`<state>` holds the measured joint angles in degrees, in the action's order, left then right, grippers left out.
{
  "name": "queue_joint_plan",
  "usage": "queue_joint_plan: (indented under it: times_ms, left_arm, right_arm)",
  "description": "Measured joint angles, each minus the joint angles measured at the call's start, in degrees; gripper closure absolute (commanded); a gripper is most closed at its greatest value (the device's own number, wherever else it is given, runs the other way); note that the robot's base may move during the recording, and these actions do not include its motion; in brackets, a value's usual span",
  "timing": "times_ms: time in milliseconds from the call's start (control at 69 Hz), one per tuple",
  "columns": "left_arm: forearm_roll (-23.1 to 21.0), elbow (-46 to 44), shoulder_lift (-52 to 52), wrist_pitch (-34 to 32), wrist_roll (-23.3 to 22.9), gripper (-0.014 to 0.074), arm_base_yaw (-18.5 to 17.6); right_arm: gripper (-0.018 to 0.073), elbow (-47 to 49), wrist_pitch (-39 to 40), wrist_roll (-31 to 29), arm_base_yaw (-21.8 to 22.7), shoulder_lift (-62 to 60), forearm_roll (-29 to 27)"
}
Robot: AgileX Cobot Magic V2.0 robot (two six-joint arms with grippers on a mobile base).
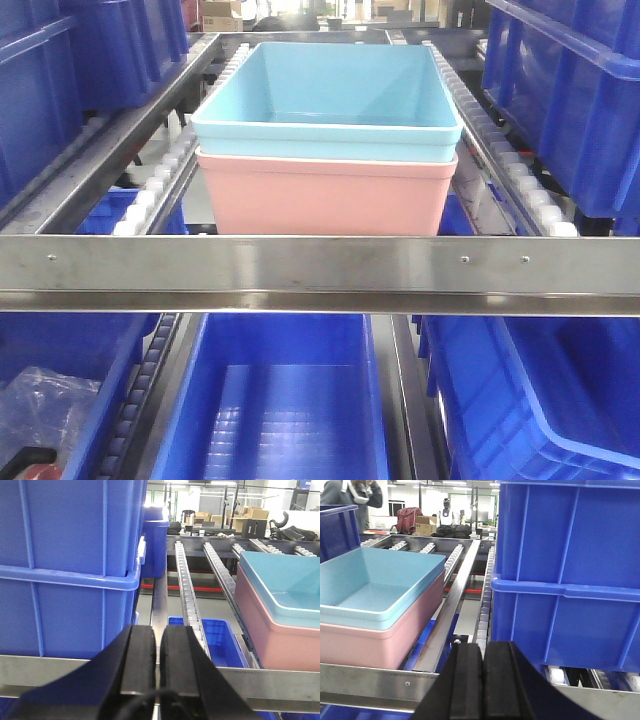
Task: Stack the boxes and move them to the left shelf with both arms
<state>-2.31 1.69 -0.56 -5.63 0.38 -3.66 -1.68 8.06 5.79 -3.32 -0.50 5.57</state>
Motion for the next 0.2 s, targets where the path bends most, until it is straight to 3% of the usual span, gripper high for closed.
queue_joint_plan:
  times_ms: [203]
  left_arm:
    - [0.0,0.0,0.0,0.0,0.0,0.0586,0.0]
  right_arm:
    - [0.0508,0.0,0.0,0.0,0.0,0.0,0.0]
